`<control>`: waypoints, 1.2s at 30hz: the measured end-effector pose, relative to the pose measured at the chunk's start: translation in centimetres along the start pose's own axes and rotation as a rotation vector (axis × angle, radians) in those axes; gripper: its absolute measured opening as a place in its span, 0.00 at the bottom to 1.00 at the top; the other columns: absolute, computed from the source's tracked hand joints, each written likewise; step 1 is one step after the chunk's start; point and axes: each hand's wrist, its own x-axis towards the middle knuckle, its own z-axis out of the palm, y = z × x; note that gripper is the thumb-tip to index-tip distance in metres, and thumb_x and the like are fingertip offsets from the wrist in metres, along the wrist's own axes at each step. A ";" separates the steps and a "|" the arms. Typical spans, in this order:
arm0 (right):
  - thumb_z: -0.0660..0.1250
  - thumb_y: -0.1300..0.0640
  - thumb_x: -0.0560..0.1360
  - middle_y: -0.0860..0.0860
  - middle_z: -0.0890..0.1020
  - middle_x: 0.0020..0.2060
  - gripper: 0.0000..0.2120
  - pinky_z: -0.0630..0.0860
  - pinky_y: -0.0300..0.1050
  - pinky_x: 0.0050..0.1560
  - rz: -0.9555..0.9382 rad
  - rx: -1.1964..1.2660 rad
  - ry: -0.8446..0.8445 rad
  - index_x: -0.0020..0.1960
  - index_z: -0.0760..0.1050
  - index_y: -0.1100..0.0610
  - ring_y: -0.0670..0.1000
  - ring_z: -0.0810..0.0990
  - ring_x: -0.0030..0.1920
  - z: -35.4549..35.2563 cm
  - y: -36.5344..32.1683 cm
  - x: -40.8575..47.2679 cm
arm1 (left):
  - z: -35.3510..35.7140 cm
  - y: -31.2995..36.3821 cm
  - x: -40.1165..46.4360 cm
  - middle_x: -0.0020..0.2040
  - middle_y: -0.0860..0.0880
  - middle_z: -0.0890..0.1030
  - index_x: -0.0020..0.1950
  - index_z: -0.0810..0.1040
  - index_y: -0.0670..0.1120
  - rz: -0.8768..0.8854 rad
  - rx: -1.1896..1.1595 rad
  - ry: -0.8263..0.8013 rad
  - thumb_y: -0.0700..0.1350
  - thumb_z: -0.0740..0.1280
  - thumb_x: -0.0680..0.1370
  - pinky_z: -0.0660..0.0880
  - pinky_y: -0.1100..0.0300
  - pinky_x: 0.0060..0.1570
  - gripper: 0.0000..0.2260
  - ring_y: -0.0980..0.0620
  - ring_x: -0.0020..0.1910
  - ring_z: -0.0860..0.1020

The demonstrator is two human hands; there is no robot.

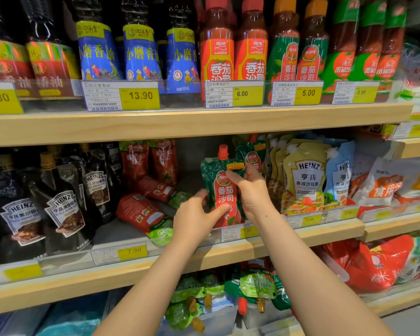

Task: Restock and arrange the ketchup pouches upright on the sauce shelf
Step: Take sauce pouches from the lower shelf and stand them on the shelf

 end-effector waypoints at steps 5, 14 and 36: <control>0.65 0.53 0.75 0.52 0.80 0.56 0.10 0.76 0.48 0.55 -0.025 -0.173 -0.015 0.55 0.74 0.46 0.51 0.79 0.56 -3.6 0.3 -0.7 | 1.1 -0.3 -0.9 0.49 0.49 0.82 0.58 0.74 0.48 -0.054 0.060 -0.008 0.61 0.72 0.66 0.73 0.58 0.39 0.27 0.48 0.47 0.80; 0.61 0.46 0.76 0.43 0.79 0.43 0.13 0.72 0.41 0.37 -0.284 -1.242 0.036 0.58 0.73 0.50 0.44 0.77 0.41 -10.8 1.7 -1.8 | 3.3 0.7 5.5 0.62 0.41 0.76 0.63 0.71 0.42 -0.304 0.036 -0.165 0.50 0.74 0.70 0.71 0.52 0.57 0.26 0.42 0.61 0.74; 0.62 0.43 0.75 0.48 0.80 0.51 0.17 0.77 0.47 0.47 -0.129 -1.312 -0.020 0.58 0.74 0.51 0.49 0.78 0.49 -8.7 0.8 -1.9 | -2.7 -3.5 3.7 0.66 0.47 0.74 0.72 0.63 0.53 -0.080 -0.059 -0.164 0.49 0.73 0.70 0.68 0.61 0.60 0.33 0.50 0.62 0.73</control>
